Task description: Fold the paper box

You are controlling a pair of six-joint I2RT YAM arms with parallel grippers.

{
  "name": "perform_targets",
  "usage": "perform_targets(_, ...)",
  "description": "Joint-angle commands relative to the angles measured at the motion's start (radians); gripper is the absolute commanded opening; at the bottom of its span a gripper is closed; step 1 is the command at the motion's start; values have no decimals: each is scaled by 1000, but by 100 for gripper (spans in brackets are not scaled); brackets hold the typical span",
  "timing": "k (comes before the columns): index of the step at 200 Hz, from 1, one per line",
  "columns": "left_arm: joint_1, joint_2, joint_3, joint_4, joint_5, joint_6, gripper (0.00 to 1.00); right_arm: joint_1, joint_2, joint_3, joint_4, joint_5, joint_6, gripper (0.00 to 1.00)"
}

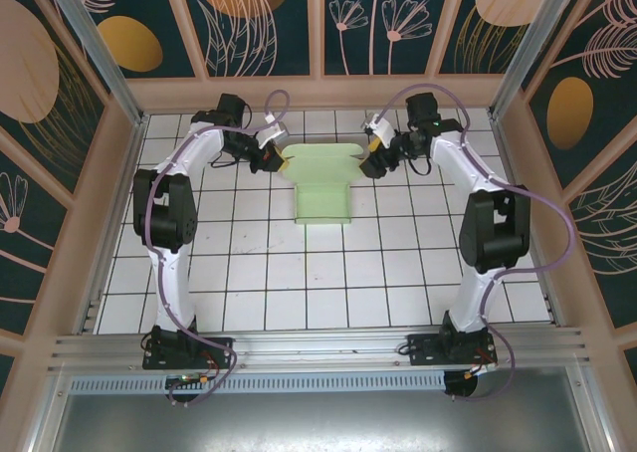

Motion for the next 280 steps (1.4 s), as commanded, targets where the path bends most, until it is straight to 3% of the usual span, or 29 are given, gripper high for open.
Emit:
perform_targets(1,-1,-18,8,-21,8,27,0,16,58,83,-92,9,-117,69)
perform_targets(46,0,-9,11,-26,2,28,0,31,227,312,-296,28,-201,56)
perform_targets(65,-2,-3,15,-27,-1,26,0,38,267,365,-339,29,-215,46)
perform_targets(82,-2,2,17,-28,4,24,0,40,285,378,-354,29,-218,30)
perform_targets(100,-2,7,20,-28,11,24,0,42,295,383,-362,40,-218,28)
perform_targets(114,-1,11,23,-28,13,23,0,44,297,389,-365,37,-214,19)
perform_targets(174,-2,16,31,-28,11,16,0,52,301,399,-371,28,-206,0)
perform_targets(206,-4,-1,27,-10,2,-5,10,57,292,403,-371,30,-197,0)
perform_targets(280,-5,26,51,-4,1,-13,10,62,289,402,-385,26,-202,0)
